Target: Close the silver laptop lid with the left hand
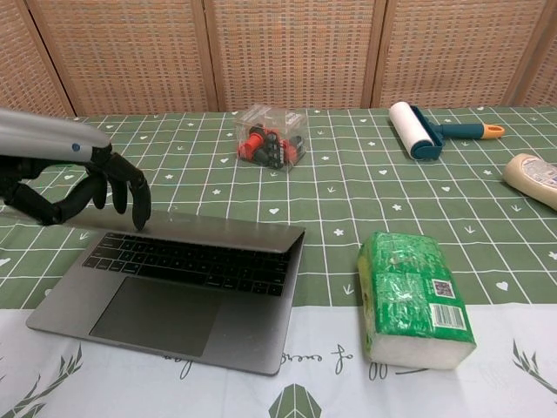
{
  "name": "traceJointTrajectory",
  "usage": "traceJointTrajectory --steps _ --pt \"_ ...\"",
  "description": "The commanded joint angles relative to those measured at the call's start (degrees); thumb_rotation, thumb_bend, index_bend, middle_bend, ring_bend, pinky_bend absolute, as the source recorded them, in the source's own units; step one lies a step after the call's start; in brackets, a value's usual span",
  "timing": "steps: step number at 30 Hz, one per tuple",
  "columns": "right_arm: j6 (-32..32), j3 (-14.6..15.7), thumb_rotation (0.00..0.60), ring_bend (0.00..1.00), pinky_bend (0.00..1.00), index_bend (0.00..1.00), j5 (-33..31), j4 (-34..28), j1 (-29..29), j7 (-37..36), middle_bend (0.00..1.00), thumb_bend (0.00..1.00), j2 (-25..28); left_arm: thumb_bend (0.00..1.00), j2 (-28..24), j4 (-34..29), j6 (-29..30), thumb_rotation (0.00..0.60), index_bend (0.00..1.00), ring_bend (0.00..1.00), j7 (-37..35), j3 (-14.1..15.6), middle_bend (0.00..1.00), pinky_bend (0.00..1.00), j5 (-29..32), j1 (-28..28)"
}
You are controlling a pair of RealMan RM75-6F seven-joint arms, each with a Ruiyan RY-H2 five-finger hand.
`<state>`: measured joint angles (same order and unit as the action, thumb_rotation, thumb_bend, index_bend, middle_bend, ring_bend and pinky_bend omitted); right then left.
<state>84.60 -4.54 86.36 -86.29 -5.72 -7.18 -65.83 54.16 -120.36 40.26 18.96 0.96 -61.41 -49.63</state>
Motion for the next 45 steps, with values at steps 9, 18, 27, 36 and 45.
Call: traceJointTrajectory --steps 9,18,27,36,45 --pt "0.39 -0.03 0.600 0.00 0.00 0.14 0.04 -0.39 0.19 -0.08 0.00 0.10 0.29 1.00 7.49 4.57 0.97 0.600 0.35 0.27 3.09 3.16 0.24 0.30 0.60 1.14" --pt "0.67 -0.05 0.600 0.00 0.00 0.14 0.15 -0.56 0.32 -0.41 0.00 0.10 0.53 1.00 14.80 8.71 2.39 0.600 0.35 0.27 7.29 5.32 0.24 0.30 3.33 1.28" --pt "1.17 -0.10 0.600 0.00 0.00 0.14 0.32 -0.78 0.56 -1.06 0.00 0.10 0.99 1.00 19.84 10.59 5.01 0.600 0.35 0.27 12.25 6.83 0.24 0.30 6.30 0.86" --pt "1.46 -0.02 0.600 0.00 0.00 0.14 0.60 -0.98 0.67 -0.92 0.00 0.10 1.07 0.84 16.98 7.69 10.65 0.600 0.21 0.17 10.05 6.10 0.09 0.22 2.39 3.41" --pt "1.46 0.16 0.600 0.00 0.00 0.13 0.95 -0.90 0.61 -0.03 0.00 0.10 0.80 0.34 13.65 7.11 33.34 0.600 0.00 0.00 4.95 5.82 0.00 0.00 -14.33 16.29"
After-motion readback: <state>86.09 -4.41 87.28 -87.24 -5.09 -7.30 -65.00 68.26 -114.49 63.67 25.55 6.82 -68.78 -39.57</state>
